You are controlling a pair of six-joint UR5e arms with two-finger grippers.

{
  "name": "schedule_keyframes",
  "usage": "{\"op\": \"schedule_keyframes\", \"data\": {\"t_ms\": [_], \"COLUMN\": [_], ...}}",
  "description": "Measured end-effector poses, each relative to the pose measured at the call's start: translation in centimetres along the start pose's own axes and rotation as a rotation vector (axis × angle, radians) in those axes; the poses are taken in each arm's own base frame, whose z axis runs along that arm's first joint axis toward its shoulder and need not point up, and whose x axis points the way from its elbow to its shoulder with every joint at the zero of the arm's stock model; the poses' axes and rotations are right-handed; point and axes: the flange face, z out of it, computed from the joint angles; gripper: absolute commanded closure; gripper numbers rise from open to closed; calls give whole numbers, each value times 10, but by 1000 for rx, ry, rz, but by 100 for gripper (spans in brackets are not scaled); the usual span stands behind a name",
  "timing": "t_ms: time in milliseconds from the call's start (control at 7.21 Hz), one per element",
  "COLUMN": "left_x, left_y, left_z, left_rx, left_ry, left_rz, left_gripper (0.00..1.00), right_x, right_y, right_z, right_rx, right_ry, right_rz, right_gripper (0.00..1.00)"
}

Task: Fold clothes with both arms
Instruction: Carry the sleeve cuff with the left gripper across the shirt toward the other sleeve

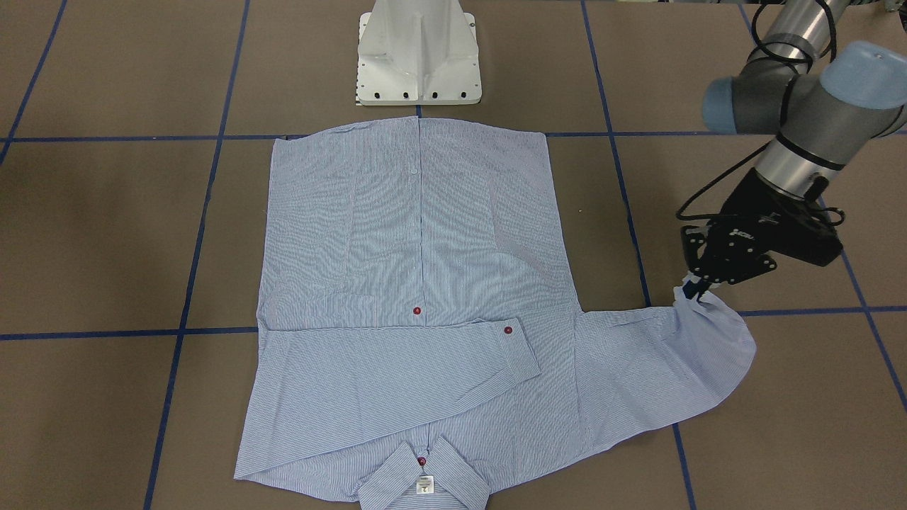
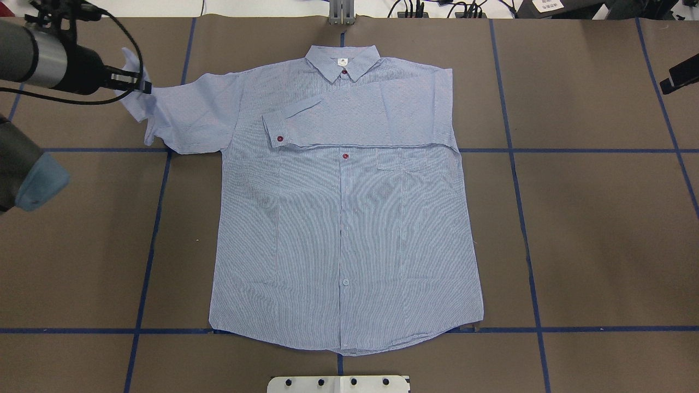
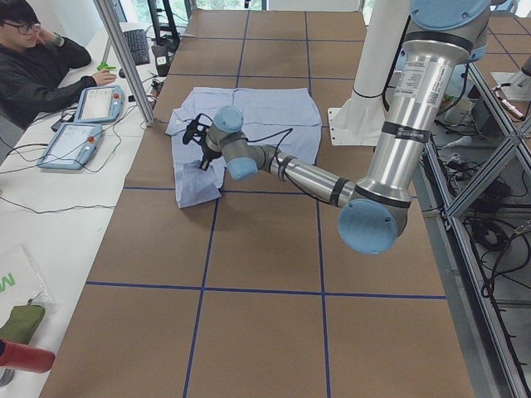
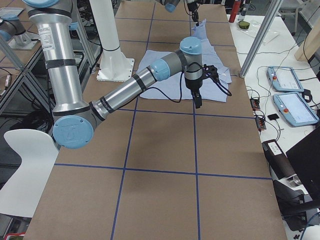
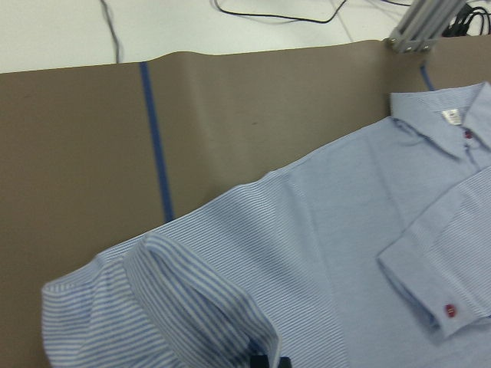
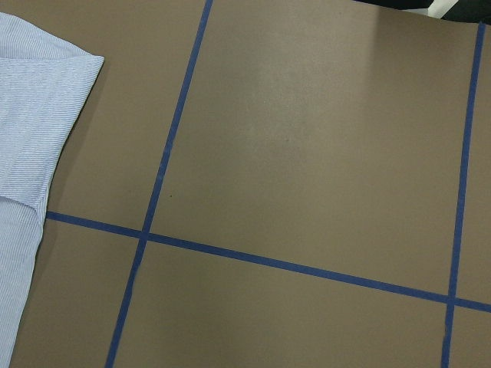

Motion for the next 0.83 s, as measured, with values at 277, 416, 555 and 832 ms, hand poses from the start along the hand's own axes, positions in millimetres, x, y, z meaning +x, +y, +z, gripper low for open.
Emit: {"op": "schedule_keyframes", "data": {"t_ms": [277, 416, 555, 832], "left_x": [118, 167, 209, 256], "left_y": [-13, -21, -31, -42], "left_z": [23, 27, 33, 46], "left_rx": [40, 63, 71, 76], "left_ry": [72, 118, 156, 183], "left_rz": [74, 105, 126, 144], "left_gripper": [100, 100, 100, 100], "right_x": [0, 0, 1, 1], "right_y": [0, 0, 1, 1], "right_z": [0, 1, 1, 1], "right_rx": [-1, -2, -3, -4], "right_ry": [0, 0, 1, 1], "right_rz": [1, 2, 3, 4], "right_gripper": [0, 0, 0, 0]}}
